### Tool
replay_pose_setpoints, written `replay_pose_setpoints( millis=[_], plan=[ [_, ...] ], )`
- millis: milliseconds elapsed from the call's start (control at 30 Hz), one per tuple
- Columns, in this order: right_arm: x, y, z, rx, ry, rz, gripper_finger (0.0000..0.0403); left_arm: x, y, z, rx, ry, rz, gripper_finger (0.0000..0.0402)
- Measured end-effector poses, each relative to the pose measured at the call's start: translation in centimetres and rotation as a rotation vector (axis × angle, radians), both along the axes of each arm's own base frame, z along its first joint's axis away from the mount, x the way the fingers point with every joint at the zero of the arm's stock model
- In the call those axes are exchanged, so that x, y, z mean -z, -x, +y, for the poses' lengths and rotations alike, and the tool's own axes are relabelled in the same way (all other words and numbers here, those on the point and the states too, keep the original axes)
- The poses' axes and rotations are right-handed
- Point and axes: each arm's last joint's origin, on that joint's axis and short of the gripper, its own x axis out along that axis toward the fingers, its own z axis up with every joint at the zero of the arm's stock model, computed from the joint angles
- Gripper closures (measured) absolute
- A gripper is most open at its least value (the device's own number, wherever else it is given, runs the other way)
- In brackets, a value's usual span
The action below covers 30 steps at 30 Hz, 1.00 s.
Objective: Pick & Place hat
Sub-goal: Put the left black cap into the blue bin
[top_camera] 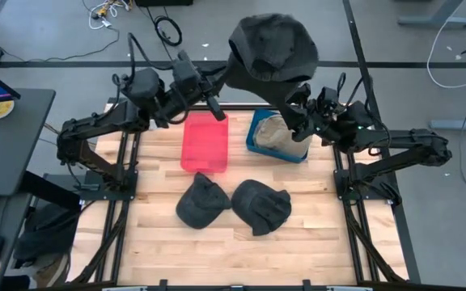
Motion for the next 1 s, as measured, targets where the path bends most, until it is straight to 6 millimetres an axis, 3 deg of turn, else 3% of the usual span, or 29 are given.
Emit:
replay_pose_setpoints(
  millis=[233,367,533,733,1000],
  plan=[
    [0.23,-0.38,-0.09,0.018,-0.01,0.008,0.0136,0.5,-0.46,0.05,-0.002,0.002,0.038,0.0387],
    [0.22,-0.34,-0.15,0.037,-0.022,0.005,0.0169,0.59,-0.49,0.05,-0.009,-0.017,0.058,0.0379],
    [0.22,-0.34,-0.16,0.052,-0.008,0.011,0.0249,0.63,-0.5,0.04,-0.008,-0.017,0.063,0.0369],
    [0.26,-0.3,-0.33,0.095,-0.029,0.013,0.0381,0.43,-0.39,-0.12,0.039,-0.033,0.053,0.0365],
    [0.19,-0.11,-0.56,0.117,-0.044,0.01,0.0396,0.41,-0.38,-0.17,0.062,-0.041,0.055,0.0363]
  ],
)
